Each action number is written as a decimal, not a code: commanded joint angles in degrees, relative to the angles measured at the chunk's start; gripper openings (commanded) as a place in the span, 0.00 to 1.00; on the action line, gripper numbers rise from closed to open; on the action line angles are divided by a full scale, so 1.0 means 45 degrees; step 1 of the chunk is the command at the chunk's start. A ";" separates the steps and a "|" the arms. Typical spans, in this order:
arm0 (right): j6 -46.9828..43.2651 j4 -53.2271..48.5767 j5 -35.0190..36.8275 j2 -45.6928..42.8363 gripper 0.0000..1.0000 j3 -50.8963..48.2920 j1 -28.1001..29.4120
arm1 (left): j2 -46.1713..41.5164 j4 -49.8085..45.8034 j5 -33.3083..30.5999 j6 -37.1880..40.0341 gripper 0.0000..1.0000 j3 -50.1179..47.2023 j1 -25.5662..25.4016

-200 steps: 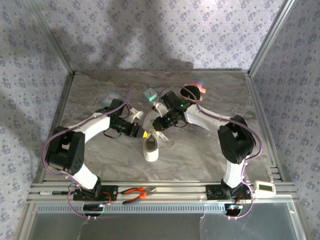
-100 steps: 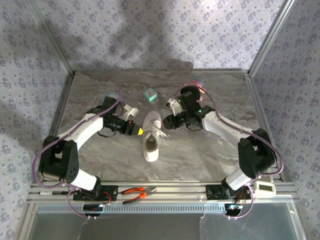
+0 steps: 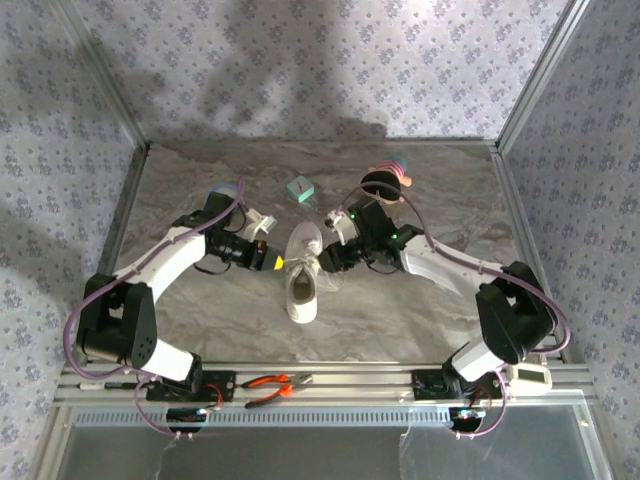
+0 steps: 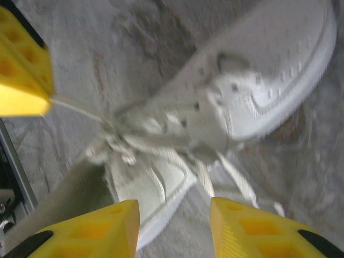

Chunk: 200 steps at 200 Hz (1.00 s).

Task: Tie the shoes

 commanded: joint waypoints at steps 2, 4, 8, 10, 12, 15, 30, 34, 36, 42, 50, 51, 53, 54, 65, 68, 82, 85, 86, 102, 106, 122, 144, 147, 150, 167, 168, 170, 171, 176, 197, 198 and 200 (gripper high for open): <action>-0.0980 0.0735 -0.0514 0.0577 0.41 0.1078 -0.0060 | -0.0430 -0.0221 -0.0205 0.0143 0.00 0.0631 0.0105; -0.1008 0.0752 -0.0589 0.0643 0.41 0.1147 -0.0063 | -0.0420 -0.0221 -0.0209 0.0136 0.00 0.0641 0.0100; -0.1066 0.0772 -0.0744 0.0795 0.41 0.1320 -0.0079 | -0.0424 -0.0231 -0.0227 0.0136 0.00 0.0672 0.0104; -0.1098 0.0776 -0.0798 0.0863 0.42 0.1398 -0.0078 | -0.0423 -0.0223 -0.0229 0.0124 0.00 0.0690 0.0105; -0.1135 0.0777 -0.0885 0.0948 0.42 0.1481 -0.0072 | -0.0413 -0.0217 -0.0225 0.0117 0.00 0.0699 0.0105; -0.1194 0.0780 -0.0999 0.1051 0.42 0.1592 -0.0071 | -0.0404 -0.0206 -0.0219 0.0119 0.00 0.0719 0.0105; -0.1505 0.0716 -0.1418 0.1723 0.43 0.2244 -0.0003 | -0.0347 -0.0201 -0.0229 0.0104 0.00 0.0799 0.0105; -0.1582 0.0659 -0.1506 0.1904 0.43 0.2556 0.0007 | -0.0347 -0.0211 -0.0220 0.0105 0.00 0.0813 0.0100; -0.1613 0.0645 -0.1560 0.1990 0.43 0.2625 0.0017 | -0.0341 -0.0218 -0.0227 0.0097 0.00 0.0833 0.0104; -0.1707 0.0603 -0.1742 0.2257 0.43 0.2833 0.0011 | -0.0330 -0.0232 -0.0243 0.0105 0.00 0.0860 0.0105; -0.1802 0.0549 -0.2062 0.2620 0.43 0.3075 0.0017 | -0.0324 -0.0259 -0.0283 0.0097 0.00 0.0878 0.0102; -0.1810 0.0536 -0.2096 0.2674 0.43 0.3090 0.0012 | -0.0321 -0.0269 -0.0276 0.0105 0.00 0.0888 0.0104; -0.1826 0.0527 -0.2162 0.2759 0.43 0.3149 0.0009 | -0.0334 -0.0287 -0.0300 0.0122 0.00 0.0895 0.0104; -0.1832 0.0525 -0.2205 0.2792 0.43 0.3175 0.0008 | -0.0336 -0.0293 -0.0294 0.0127 0.00 0.0897 0.0105; -0.1925 0.0369 -0.2473 0.3198 0.43 0.3455 0.0026 | -0.0323 -0.0371 -0.0347 0.0171 0.00 0.0934 0.0105; -0.1944 0.0297 -0.2499 0.3314 0.43 0.3524 0.0042 | -0.0329 -0.0393 -0.0362 0.0189 0.00 0.0951 0.0105; -0.2132 -0.0159 -0.2656 0.3741 0.43 0.3874 0.0083 | -0.0318 -0.0491 -0.0433 0.0268 0.00 0.1005 0.0105; -0.2190 -0.0243 -0.2685 0.3814 0.43 0.3918 0.0090 | -0.0309 -0.0494 -0.0443 0.0270 0.00 0.1014 0.0105; -0.2209 -0.0289 -0.2692 0.3838 0.43 0.3940 0.0098 | -0.0304 -0.0504 -0.0454 0.0280 0.00 0.1005 0.0105; -0.2454 -0.0687 -0.2716 0.4070 0.43 0.4070 0.0149 | -0.0298 -0.0514 -0.0532 0.0366 0.00 0.1105 0.0105; -0.2512 -0.0773 -0.2760 0.4110 0.42 0.4089 0.0149 | -0.0276 -0.0514 -0.0556 0.0396 0.00 0.1130 0.0119; -0.2703 -0.0990 -0.2906 0.4191 0.42 0.4018 0.0171 | -0.0259 -0.0868 -0.0637 0.0512 0.00 0.1258 0.0136; -0.2959 -0.1278 -0.2991 0.4285 0.42 0.3972 0.0199 | -0.0220 -0.1029 -0.0694 0.0653 0.00 0.1432 0.0163; -0.2996 -0.1347 -0.2991 0.4305 0.42 0.3979 0.0195 | -0.0219 -0.1076 -0.0698 0.0660 0.00 0.1460 0.0163; -0.3033 -0.1387 -0.2991 0.4324 0.42 0.3982 0.0202 | -0.0221 -0.1102 -0.0716 0.0680 0.00 0.1486 0.0180; -0.3175 -0.1556 -0.3037 0.4369 0.42 0.3983 0.0224 | -0.0217 -0.1188 -0.0775 0.0769 0.00 0.1576 0.0210; -0.3180 -0.1561 -0.3043 0.4369 0.42 0.3983 0.0223 | -0.0219 -0.1193 -0.0776 0.0764 0.00 0.1569 0.0216; -0.3194 -0.1548 -0.3058 0.4359 0.42 0.3978 0.0222 | -0.0216 -0.1201 -0.0786 0.0765 0.00 0.1569 0.0220; -0.3200 -0.1547 -0.3063 0.4354 0.42 0.3961 0.0222 | -0.0218 -0.1209 -0.0791 0.0771 0.00 0.1594 0.0221; -0.3223 -0.1535 -0.3116 0.4340 0.42 0.3948 0.0242 | -0.0215 -0.1233 -0.0796 0.0802 0.00 0.1601 0.0231; -0.3413 -0.1717 -0.3092 0.4378 0.41 0.3989 0.0281 | -0.0225 -0.1393 -0.0919 0.0878 0.00 0.1732 0.0261; -0.3427 -0.1729 -0.3090 0.4383 0.40 0.3986 0.0291 | -0.0233 -0.1393 -0.0936 0.0877 0.00 0.1735 0.0261; -0.3451 -0.1763 -0.3089 0.4387 0.40 0.3998 0.0283 | -0.0239 -0.1417 -0.0958 0.0900 0.00 0.1752 0.0261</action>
